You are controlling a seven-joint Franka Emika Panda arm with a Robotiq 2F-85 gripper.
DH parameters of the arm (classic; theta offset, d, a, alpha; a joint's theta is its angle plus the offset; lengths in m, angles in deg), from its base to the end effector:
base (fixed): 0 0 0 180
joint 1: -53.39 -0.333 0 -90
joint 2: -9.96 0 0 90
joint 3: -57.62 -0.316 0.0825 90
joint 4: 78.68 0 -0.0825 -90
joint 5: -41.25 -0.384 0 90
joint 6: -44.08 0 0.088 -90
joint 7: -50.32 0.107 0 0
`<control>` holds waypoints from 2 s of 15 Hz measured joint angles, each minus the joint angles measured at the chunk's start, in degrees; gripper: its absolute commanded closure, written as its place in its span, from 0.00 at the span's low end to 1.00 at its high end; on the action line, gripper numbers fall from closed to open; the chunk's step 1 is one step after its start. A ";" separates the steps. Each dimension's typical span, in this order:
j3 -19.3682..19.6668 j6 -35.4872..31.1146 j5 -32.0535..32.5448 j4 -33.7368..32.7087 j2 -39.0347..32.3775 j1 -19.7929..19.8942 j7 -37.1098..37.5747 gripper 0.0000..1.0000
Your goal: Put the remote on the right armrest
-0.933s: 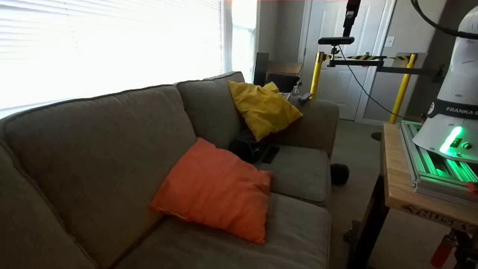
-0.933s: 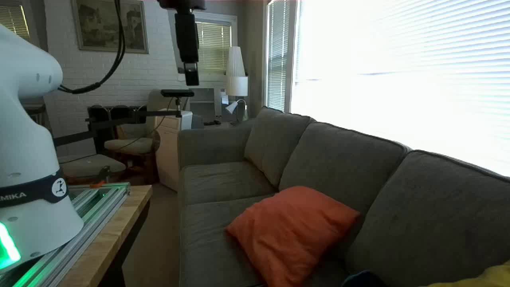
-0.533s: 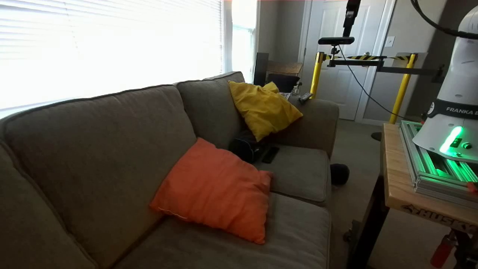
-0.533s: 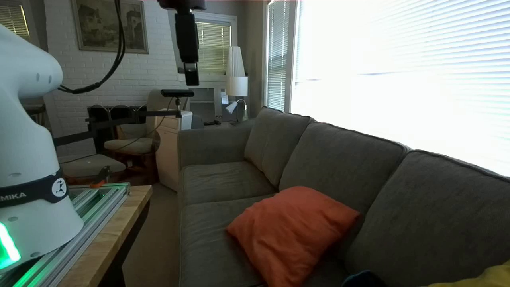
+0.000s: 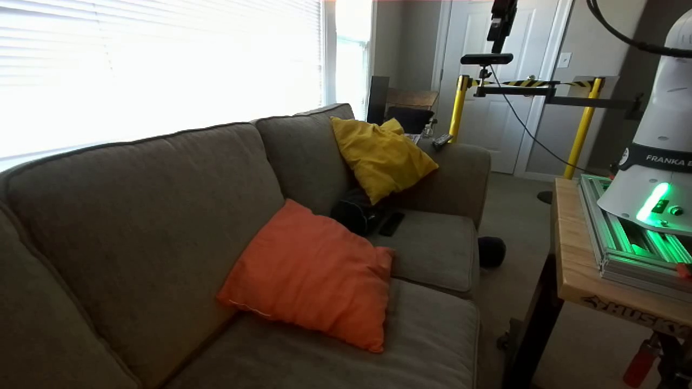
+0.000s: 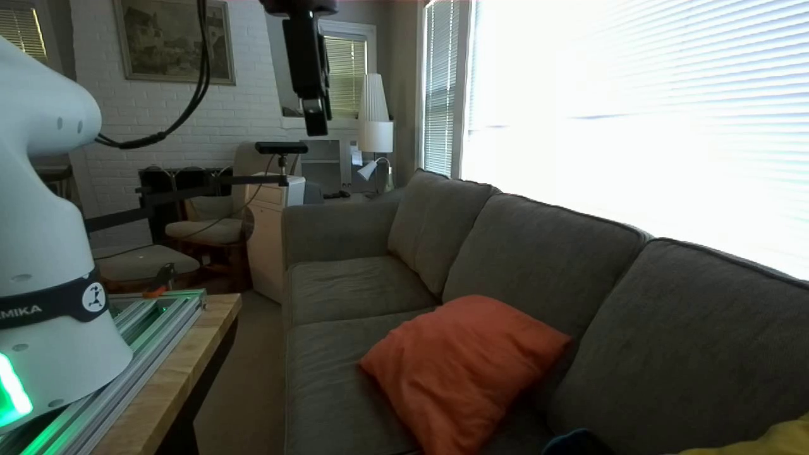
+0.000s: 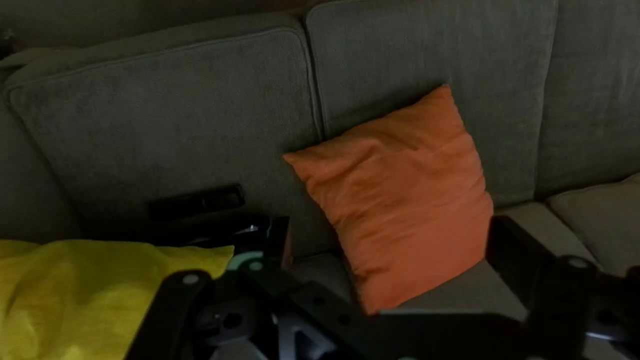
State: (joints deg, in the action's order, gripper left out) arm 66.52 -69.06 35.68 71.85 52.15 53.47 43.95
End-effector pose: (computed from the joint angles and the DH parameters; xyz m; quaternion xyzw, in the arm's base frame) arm 0.3336 -0.0483 0.4789 -0.9943 0.0222 -0.0487 0.0923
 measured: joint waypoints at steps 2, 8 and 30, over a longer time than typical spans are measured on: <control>-1.12 -4.11 -0.73 0.20 -1.74 0.85 5.05 0.00; -5.01 -18.55 -2.00 0.84 -9.95 3.54 20.58 0.00; -2.97 -37.44 -3.70 -12.40 -46.36 10.11 49.18 0.00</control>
State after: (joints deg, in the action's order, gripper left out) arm 63.55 -106.50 31.98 59.45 5.79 63.58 93.13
